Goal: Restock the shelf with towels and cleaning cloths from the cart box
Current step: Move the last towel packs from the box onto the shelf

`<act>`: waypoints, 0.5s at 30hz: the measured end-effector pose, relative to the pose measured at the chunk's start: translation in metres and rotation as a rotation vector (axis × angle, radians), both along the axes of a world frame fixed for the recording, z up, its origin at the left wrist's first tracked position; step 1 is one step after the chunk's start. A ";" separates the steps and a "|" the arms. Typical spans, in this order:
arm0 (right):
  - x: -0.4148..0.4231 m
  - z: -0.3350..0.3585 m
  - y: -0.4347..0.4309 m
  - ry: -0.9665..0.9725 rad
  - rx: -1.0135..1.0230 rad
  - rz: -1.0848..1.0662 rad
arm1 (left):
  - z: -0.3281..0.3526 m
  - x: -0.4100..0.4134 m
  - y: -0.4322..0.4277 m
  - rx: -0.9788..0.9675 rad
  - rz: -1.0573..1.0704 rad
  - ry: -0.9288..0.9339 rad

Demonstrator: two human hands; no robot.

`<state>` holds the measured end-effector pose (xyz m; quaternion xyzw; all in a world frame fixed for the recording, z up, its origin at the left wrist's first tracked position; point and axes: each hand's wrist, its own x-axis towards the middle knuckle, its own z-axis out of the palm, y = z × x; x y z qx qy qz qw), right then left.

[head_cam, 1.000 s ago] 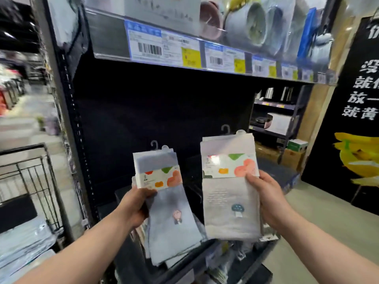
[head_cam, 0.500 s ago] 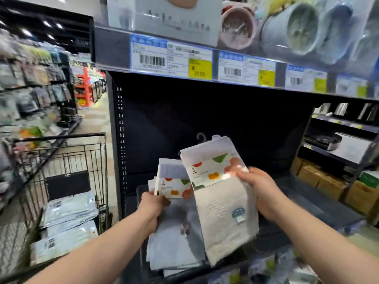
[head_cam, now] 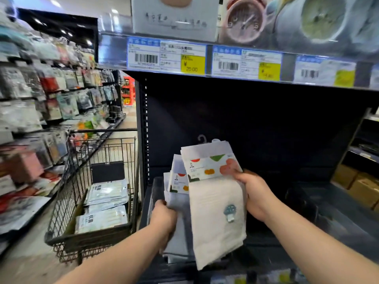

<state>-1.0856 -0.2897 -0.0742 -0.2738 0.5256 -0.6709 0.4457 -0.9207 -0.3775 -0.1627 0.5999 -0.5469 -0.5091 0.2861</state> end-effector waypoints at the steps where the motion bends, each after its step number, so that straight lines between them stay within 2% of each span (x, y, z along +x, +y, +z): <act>1: 0.000 -0.003 -0.002 -0.020 0.009 0.005 | 0.000 0.002 0.000 0.034 0.015 -0.014; 4: 0.006 -0.007 -0.006 -0.079 0.024 0.040 | -0.004 0.002 -0.004 0.090 0.021 -0.066; 8: 0.012 -0.017 -0.017 -0.156 0.028 0.087 | 0.003 0.004 -0.005 0.188 0.002 0.245; 11: 0.017 -0.032 -0.029 -0.196 0.031 0.123 | 0.017 0.011 -0.008 0.095 0.026 0.309; 15: 0.029 -0.056 -0.044 -0.042 0.074 0.083 | 0.025 0.019 -0.011 0.069 0.053 0.326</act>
